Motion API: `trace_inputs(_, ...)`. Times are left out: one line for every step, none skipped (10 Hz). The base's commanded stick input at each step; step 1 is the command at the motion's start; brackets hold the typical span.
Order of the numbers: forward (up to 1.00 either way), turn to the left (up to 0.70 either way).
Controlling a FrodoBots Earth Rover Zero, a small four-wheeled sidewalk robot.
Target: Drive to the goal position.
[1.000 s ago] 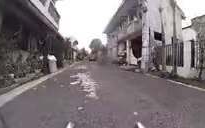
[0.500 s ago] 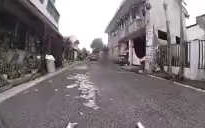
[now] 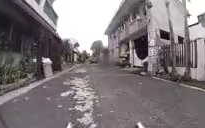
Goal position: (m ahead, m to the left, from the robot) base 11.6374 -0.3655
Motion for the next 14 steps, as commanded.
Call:
trace_inputs(0.7,0.0)
trace_inputs(0.7,0.0)
trace_inputs(0.7,0.0)
trace_inputs(0.7,0.0)
trace_inputs(0.7,0.0)
trace_inputs(0.7,0.0)
trace_inputs(0.7,0.0)
trace_inputs(0.7,0.0)
trace_inputs(0.7,0.0)
trace_inputs(0.7,0.0)
trace_inputs(0.7,0.0)
trace_inputs(0.7,0.0)
trace_inputs(0.7,0.0)
trace_inputs(0.7,0.0)
